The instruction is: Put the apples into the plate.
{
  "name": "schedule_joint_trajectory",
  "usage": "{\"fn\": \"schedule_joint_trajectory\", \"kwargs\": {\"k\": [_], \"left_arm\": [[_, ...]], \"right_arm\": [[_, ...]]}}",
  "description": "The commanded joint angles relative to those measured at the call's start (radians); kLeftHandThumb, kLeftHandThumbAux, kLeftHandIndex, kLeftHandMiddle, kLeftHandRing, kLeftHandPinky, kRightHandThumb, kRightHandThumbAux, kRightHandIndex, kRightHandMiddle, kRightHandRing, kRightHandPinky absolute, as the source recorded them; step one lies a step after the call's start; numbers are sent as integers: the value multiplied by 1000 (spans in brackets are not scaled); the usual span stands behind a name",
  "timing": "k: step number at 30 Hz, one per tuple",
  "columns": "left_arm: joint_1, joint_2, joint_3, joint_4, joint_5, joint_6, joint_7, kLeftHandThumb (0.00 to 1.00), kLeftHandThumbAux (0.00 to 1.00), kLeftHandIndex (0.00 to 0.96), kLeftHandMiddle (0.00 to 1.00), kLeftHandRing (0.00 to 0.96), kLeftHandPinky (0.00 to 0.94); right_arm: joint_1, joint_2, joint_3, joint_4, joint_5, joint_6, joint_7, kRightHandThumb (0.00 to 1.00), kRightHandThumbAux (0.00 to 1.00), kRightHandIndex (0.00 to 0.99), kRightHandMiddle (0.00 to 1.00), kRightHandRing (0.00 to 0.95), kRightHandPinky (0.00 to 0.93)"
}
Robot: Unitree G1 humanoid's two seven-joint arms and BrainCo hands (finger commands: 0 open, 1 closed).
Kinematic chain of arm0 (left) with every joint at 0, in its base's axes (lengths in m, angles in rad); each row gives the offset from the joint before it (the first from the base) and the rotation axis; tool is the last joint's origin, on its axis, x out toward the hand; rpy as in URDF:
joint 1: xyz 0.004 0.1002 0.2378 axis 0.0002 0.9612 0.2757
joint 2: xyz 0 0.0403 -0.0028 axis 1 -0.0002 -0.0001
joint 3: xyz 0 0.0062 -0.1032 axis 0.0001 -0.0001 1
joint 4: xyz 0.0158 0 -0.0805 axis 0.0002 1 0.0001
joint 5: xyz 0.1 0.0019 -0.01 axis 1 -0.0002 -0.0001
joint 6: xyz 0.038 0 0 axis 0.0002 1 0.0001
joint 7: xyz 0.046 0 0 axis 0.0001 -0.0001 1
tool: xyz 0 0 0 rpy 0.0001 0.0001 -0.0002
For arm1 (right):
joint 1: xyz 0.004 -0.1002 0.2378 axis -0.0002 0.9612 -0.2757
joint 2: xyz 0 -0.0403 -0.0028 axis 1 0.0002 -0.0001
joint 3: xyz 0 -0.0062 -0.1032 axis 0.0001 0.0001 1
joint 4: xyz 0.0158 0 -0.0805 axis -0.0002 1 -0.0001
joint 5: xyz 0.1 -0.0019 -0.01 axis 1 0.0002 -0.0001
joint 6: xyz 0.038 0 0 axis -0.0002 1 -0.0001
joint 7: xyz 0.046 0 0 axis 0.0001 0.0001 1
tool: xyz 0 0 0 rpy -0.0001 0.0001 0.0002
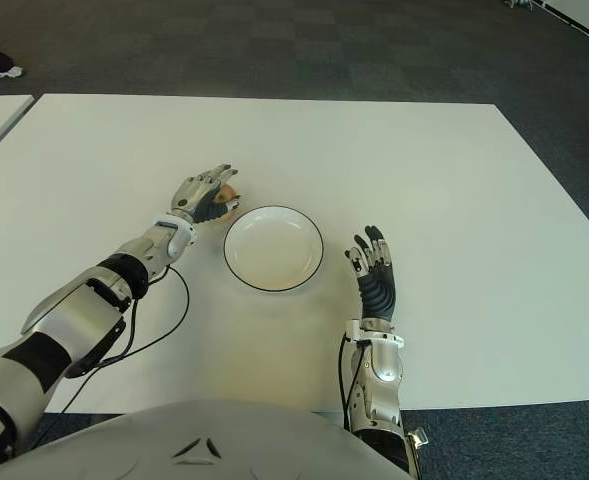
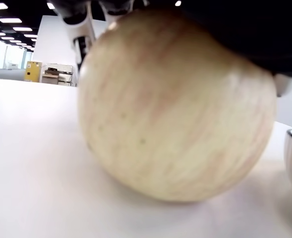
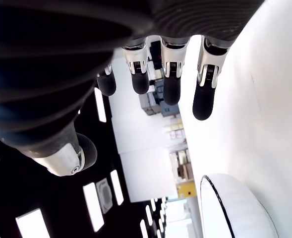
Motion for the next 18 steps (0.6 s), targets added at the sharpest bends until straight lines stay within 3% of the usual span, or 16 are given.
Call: {"fn": "schedule_joint_trajectory", "kwargs": {"k": [1,10,18], "left_arm": [[61,-6,-7,20,1,4,-44,523,237,26,42,200,387],[93,2,7,-8,-20,-8,-40,541,216,23,41,216,403],[162,28,14,-123,-31,-22,-26,554,209,24,29,193,380]], "right_arm": [[-8,2,-4,7,0,8,2,446,607,73,53,107,250],[-5,1,-5,4,7,9,5,442,615,68,55,109,250],[-3,1,-6,2,13,7,9,446,610,73,59,111,252]]}}
